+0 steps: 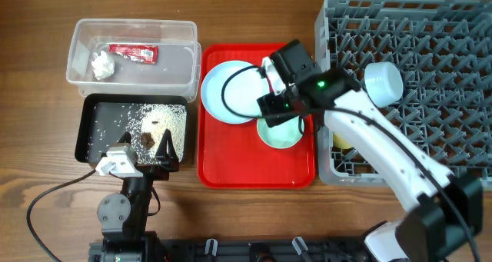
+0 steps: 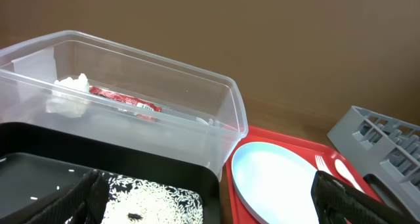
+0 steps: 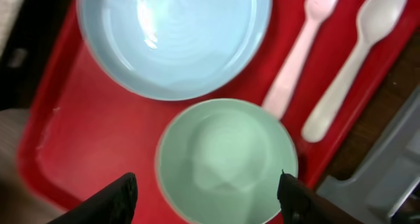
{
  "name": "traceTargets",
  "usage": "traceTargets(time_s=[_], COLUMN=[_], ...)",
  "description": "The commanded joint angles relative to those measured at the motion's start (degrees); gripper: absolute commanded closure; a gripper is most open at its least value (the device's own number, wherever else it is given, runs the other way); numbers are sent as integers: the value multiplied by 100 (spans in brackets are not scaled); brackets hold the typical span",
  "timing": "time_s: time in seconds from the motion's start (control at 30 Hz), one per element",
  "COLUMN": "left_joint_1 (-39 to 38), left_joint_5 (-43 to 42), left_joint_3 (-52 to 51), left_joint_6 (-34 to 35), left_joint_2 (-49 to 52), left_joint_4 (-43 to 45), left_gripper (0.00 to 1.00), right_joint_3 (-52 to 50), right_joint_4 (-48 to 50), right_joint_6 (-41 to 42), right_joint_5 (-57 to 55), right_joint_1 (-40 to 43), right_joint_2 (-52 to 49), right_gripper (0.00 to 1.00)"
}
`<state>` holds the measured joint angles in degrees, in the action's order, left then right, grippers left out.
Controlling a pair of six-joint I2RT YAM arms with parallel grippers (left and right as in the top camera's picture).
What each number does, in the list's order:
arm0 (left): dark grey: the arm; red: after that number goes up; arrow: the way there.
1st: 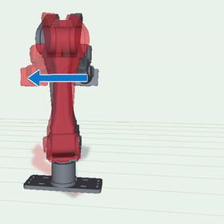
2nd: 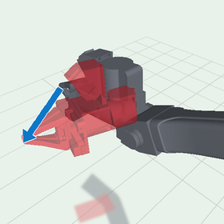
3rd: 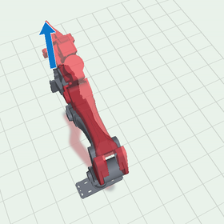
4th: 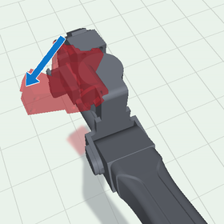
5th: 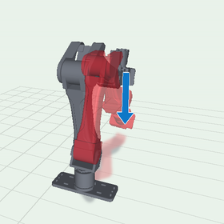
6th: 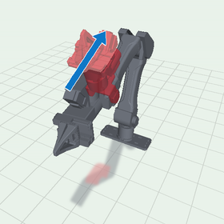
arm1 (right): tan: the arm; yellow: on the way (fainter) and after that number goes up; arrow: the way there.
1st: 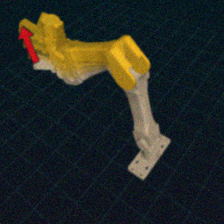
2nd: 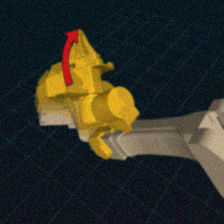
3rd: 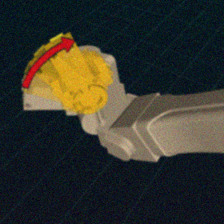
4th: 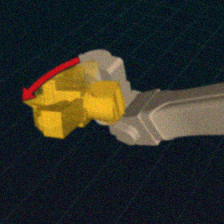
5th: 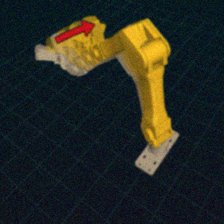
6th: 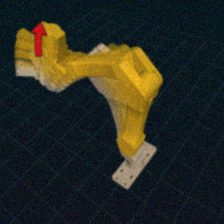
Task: Sort waste into correct bins and load items into the dishwasher rack
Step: 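Grasp the mint-green bowl on the red tray with the right gripper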
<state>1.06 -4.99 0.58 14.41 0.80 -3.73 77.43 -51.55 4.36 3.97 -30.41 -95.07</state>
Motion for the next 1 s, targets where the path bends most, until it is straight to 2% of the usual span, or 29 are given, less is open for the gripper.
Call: traceTargets(time_s=[0.0,0.03,0.13,0.3,0.4,0.67,0.83,0.97], left_joint_1=[-15,-15,-15,-15,-15,-15,-15,-15], left_joint_5=[11,13,13,11,13,13,13,13], left_joint_3=[-26,-26,-26,-26,-26,-26,-26,-26], left_joint_6=[-52,-52,-52,-52,-50,-52,-52,-52], left_joint_2=[-42,-42,-42,-42,-42,-42,-42,-42], left_joint_4=[-26,-28,-26,-28,-28,-28,-28,-26], left_gripper=[0,0,0,0,0,0,0,0], right_joint_3=[-57,-57,-59,-68,-70,-133,-131,-131], right_joint_4=[120,122,109,48,50,94,-57,-227], right_joint_6=[-481,-579,-601,-887,-887,-645,-570,-564], right_joint_5=[-232,-267,-267,-282,-238,-188,-468,-1001], right_joint_1=[472,586,719,713,713,713,713,713], right_joint_2=[-459,-599,-938,-1497,-1661,-1670,-1381,-474], right_gripper=[41,47,55,53,57,94,96,96])
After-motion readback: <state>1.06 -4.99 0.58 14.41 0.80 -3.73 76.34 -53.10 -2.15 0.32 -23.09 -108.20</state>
